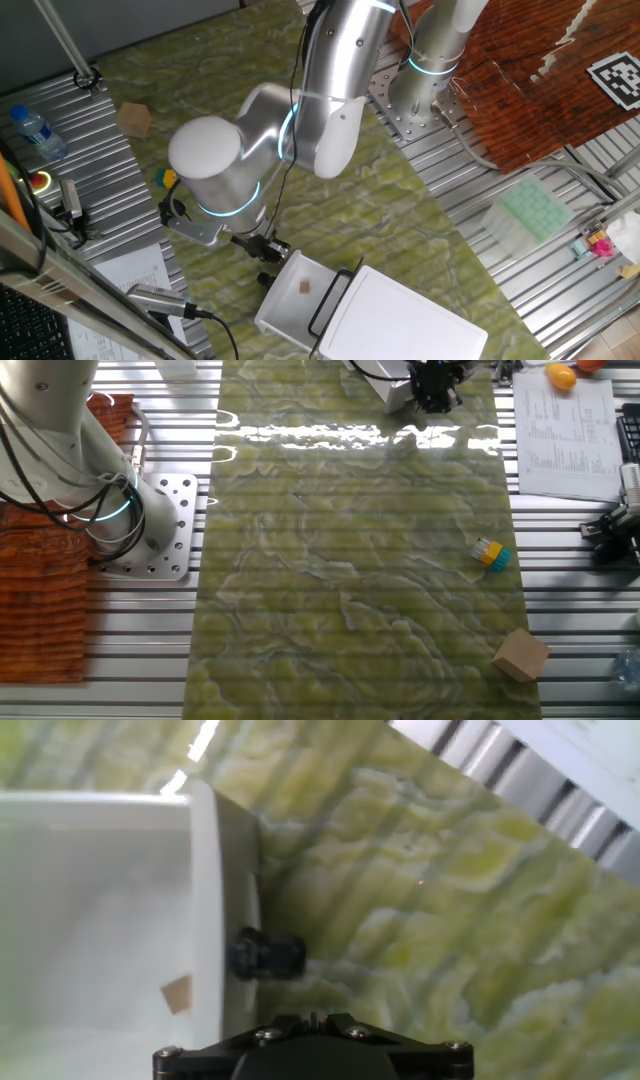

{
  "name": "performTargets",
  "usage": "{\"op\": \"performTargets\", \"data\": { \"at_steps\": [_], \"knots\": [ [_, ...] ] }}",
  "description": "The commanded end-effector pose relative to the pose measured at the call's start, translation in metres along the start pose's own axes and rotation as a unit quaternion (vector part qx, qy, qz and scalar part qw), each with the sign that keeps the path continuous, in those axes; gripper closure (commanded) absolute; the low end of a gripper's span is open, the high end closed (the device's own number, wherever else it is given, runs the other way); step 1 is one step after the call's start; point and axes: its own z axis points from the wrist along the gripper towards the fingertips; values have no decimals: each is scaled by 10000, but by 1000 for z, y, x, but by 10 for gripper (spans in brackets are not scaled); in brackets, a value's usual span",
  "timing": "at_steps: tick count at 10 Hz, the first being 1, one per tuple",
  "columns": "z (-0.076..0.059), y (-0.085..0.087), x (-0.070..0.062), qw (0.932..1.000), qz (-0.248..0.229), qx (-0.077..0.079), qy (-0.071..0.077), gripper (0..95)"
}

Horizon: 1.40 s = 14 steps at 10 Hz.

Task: Put things in the drawer

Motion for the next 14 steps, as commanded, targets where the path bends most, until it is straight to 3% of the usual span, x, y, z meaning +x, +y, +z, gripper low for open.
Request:
{"op": "performTargets", "data": {
  "at_steps": [1,4,7,9,10,12,14],
  "knots": [
    [-1,4,1,9999,-93,41,29,950],
    [-4,8,0,9998,-183,28,41,950],
    [-9,-1,2,9976,-685,95,65,950],
    [-16,-13,6,9918,-1266,177,92,950],
    [-18,-19,5,9848,-1712,290,13,760],
    [-24,-30,5,9746,-2203,401,16,760],
    [-26,-33,7,9714,-2336,415,4,760]
  ]
}}
